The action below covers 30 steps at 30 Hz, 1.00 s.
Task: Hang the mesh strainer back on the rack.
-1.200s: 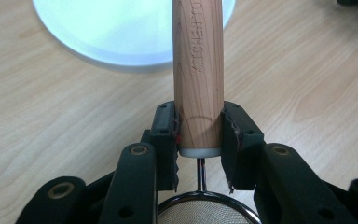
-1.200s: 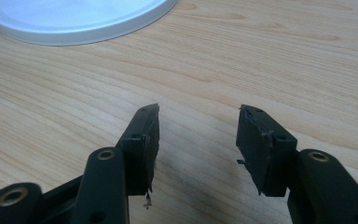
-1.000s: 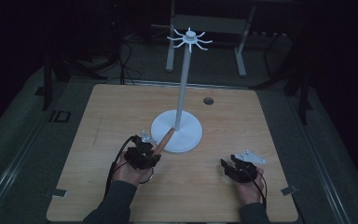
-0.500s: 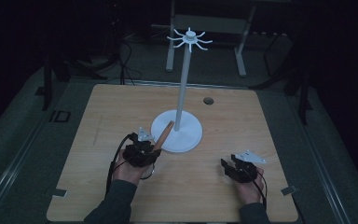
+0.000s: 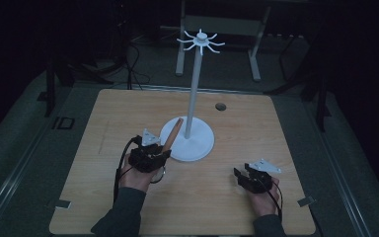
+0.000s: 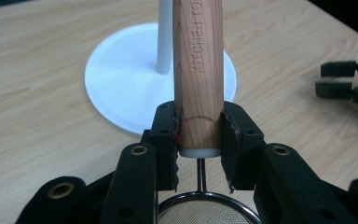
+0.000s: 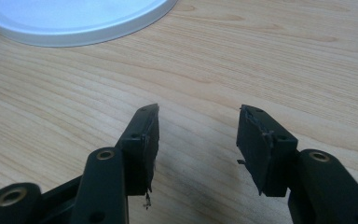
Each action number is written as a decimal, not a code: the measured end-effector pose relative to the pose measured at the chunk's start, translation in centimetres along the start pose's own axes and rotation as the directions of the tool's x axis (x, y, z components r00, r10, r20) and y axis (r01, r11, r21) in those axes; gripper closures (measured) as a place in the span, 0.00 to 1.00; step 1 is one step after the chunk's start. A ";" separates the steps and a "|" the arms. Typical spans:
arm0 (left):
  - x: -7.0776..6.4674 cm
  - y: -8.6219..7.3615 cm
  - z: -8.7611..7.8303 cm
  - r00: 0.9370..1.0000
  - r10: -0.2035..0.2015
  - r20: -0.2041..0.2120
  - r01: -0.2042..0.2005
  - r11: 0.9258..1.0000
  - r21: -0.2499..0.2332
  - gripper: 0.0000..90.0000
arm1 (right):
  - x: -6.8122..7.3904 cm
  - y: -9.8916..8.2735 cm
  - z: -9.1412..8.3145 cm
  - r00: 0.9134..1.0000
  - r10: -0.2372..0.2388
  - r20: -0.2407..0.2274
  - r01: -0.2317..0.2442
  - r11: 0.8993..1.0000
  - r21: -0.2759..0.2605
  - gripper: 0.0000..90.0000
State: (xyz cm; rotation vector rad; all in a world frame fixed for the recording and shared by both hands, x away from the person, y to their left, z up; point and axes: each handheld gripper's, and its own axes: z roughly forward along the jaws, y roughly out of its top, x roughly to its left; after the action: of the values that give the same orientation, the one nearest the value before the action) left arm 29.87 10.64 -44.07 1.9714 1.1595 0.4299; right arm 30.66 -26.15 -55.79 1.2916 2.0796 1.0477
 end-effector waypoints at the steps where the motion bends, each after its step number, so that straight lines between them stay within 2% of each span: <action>1: 0.0 0.1 -0.1 1.000 -0.003 -0.002 0.003 1.000 -0.005 0.77 | 0.0 0.0 0.0 1.000 0.000 0.000 0.000 1.000 0.000 0.54; 11: 0.1 0.4 -0.5 1.000 -0.010 -0.015 0.009 0.998 -0.057 0.77 | 0.0 0.0 0.0 1.000 -0.001 0.000 0.001 1.000 0.002 0.54; 25: 0.1 1.2 -1.5 0.999 -0.019 -0.028 0.015 0.988 -0.152 0.77 | 0.0 0.0 0.0 1.000 0.001 0.000 -0.001 1.000 0.001 0.54; 30: 0.0 1.3 -1.5 0.999 -0.024 -0.032 0.018 0.986 -0.168 0.77 | 0.0 0.0 0.0 1.000 -0.002 0.000 0.002 1.000 0.001 0.54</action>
State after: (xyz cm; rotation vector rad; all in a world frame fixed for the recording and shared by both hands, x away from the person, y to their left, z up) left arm 29.67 10.97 -42.08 1.8116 1.1264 0.5338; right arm 30.67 -26.17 -55.78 1.2902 2.0809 1.0459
